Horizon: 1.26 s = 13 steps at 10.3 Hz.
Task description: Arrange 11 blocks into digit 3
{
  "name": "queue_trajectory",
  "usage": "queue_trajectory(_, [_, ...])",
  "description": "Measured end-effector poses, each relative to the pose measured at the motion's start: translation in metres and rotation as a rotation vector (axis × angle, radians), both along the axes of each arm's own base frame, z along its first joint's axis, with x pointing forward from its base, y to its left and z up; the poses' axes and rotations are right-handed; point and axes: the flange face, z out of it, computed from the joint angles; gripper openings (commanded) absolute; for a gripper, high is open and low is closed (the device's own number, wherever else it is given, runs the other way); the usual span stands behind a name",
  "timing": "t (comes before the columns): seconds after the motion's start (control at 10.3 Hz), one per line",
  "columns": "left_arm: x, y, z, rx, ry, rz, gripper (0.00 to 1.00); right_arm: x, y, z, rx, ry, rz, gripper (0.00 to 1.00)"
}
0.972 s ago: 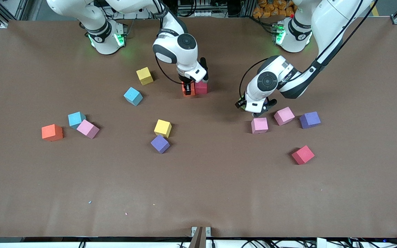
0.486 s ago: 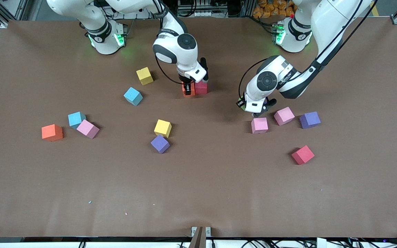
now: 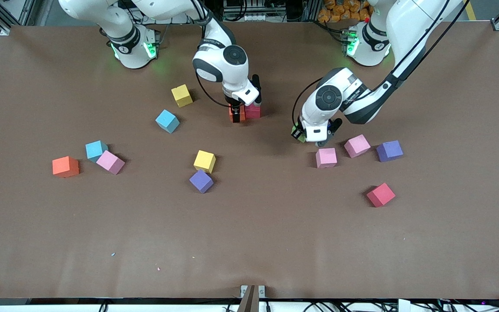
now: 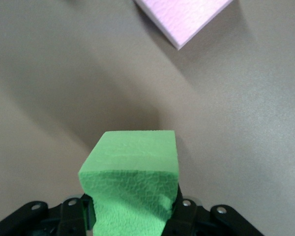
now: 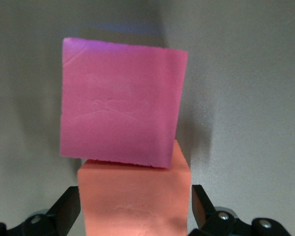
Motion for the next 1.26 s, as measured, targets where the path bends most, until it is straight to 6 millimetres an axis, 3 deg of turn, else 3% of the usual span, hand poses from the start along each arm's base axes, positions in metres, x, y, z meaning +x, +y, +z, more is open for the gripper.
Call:
queue_trajectory(0.58, [-0.011, -0.032, 0.021, 0.012, -0.006, 0.218, 0.01, 0.022, -0.003, 0.019, 0.016, -0.027, 0.024, 1.0])
queue_trajectory(1.26, [-0.029, -0.05, 0.029, 0.045, 0.008, 0.409, 0.02, 0.034, -0.02, 0.075, -0.029, 0.031, 0.027, 1.0])
